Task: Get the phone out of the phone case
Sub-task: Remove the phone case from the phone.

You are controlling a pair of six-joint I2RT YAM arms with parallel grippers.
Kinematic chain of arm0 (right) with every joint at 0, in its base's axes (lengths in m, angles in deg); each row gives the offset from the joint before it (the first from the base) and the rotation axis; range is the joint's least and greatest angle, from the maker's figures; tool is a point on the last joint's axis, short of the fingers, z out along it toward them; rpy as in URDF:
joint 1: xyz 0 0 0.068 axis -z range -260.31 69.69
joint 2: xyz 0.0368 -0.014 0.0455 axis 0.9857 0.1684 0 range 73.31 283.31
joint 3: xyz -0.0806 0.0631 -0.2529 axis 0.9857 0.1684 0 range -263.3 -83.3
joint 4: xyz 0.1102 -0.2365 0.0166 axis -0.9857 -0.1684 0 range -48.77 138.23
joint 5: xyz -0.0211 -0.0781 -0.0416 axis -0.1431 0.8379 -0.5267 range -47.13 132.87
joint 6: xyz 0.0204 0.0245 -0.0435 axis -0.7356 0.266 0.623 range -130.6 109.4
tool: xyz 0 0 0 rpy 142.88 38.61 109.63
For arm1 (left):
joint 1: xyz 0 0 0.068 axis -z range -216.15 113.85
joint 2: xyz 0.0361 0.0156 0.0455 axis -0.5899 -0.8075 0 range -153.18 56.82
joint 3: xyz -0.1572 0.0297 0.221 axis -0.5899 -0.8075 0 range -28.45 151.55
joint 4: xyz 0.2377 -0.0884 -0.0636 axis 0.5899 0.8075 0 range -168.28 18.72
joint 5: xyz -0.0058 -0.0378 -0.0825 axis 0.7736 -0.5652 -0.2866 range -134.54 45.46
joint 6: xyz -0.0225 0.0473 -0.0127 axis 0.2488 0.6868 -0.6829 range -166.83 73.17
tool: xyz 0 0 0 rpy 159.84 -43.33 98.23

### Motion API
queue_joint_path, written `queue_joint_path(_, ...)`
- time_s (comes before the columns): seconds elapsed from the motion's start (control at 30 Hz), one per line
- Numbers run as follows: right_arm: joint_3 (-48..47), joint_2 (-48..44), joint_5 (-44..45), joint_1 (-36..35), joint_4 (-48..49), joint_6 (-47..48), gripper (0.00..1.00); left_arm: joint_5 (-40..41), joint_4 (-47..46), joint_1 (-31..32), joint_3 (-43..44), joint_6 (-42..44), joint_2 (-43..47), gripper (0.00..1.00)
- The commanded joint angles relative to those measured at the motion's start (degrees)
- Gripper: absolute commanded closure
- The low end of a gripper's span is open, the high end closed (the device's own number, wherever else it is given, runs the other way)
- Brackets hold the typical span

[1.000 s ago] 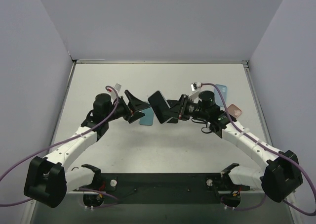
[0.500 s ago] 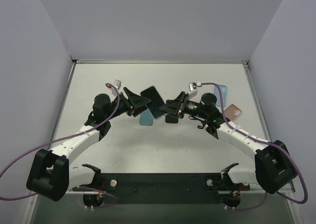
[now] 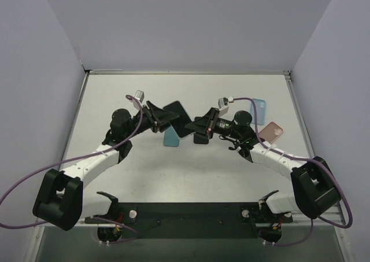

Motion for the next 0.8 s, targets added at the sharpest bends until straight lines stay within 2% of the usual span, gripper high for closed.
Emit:
queue_joint_path(0.0, 0.09, 1.64, -1.62, -0.50, 15.51, -5.19, 1.00, 0.55, -5.65, 1.25, 3.61, -0.80, -0.92, 0.51)
queue_joint_path(0.2, 0.44, 2.17, -1.62, -0.50, 17.20, -5.82, 1.00, 1.08, -5.21, 1.34, 3.87, -0.80, -0.65, 0.64)
queue_joint_path(0.33, 0.53, 1.82, -2.23, -0.59, 16.49, -5.12, 1.00, 1.08, -4.68, 1.34, 4.22, -0.54, -0.83, 0.79)
queue_joint_path(0.37, 0.79, 1.56, -2.32, -0.50, 16.49, -5.12, 1.00, 1.00, -4.77, 1.34, 4.22, -0.62, -0.92, 0.89)
queue_joint_path(0.4, 0.88, 1.38, -2.49, -0.41, 16.32, -4.94, 1.00, 0.99, -4.77, 1.34, 4.22, -0.71, -0.92, 0.95)
queue_joint_path(0.5, 1.23, 0.77, -2.76, -0.24, 15.27, -4.33, 1.00, 0.73, -5.03, 1.25, 4.13, -0.97, -0.92, 1.00)
queue_joint_path(0.57, 1.84, -0.29, -2.93, 0.29, 15.52, -3.71, 0.85, 0.82, -5.38, 1.08, 4.05, -1.06, -0.74, 1.00)
queue_joint_path(0.6, 2.19, -0.64, -3.11, 0.81, 15.18, -3.62, 0.73, 0.82, -5.39, 0.99, 3.96, -0.98, -0.74, 1.00)
queue_joint_path(0.63, 2.46, -1.69, -3.20, 1.34, 14.82, -3.45, 0.67, 0.73, -5.47, 0.90, 3.87, -1.15, -0.57, 1.00)
queue_joint_path(0.7, 2.99, -2.83, -3.20, 2.13, 13.34, -3.10, 0.59, 0.64, -6.00, 0.55, 3.61, -1.24, -0.48, 1.00)
queue_joint_path(0.77, 3.43, -4.42, -3.20, 3.19, 11.84, -2.31, 0.59, 0.64, -6.35, 0.29, 3.34, -1.41, -0.30, 1.00)
